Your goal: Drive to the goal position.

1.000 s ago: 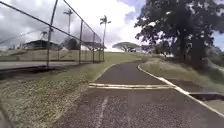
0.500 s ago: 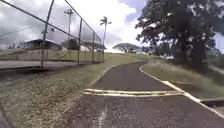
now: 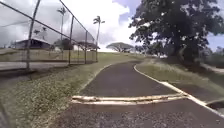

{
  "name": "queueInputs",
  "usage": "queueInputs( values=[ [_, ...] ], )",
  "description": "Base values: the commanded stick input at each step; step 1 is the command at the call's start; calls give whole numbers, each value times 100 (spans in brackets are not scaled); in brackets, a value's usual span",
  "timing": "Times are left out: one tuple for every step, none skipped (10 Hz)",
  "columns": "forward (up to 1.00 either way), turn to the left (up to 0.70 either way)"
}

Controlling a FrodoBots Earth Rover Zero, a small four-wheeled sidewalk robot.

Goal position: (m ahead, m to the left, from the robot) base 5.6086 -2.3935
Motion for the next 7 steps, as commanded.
queueInputs(
  values=[
    [70,0],
    [70,0],
    [70,0],
    [70,0],
    [70,0],
    [70,0],
    [70,0]
  ],
)
